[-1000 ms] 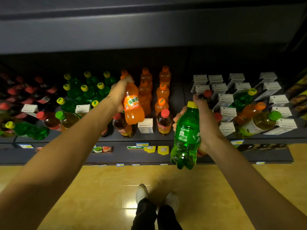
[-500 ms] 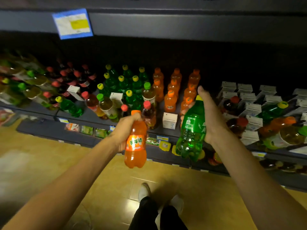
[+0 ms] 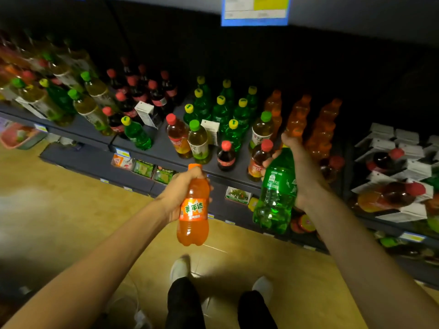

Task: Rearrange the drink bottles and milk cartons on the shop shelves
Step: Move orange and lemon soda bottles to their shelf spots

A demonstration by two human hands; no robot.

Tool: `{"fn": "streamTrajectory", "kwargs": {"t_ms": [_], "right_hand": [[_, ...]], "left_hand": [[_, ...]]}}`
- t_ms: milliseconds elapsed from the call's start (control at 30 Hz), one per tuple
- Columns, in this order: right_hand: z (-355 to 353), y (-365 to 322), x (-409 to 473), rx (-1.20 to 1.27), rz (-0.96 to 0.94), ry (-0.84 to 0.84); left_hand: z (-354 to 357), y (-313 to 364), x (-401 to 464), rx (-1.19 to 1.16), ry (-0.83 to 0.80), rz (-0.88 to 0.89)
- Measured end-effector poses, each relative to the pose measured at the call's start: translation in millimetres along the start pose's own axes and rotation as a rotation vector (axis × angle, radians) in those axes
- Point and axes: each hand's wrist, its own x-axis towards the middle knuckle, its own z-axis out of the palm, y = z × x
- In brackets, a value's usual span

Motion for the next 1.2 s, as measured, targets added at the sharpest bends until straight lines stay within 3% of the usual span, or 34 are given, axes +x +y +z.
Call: {"fn": "streamTrajectory", "kwargs": {"t_ms": [467, 1200], "right_hand": [[146, 47, 0, 0.143, 0.065, 0.189], [137, 44, 7, 0.119, 0.089, 0.265]], "left_hand": [[-163, 82, 24, -0.001, -0.092, 0.019], [-163, 89, 46, 0.023, -0.173, -0.022]]}}
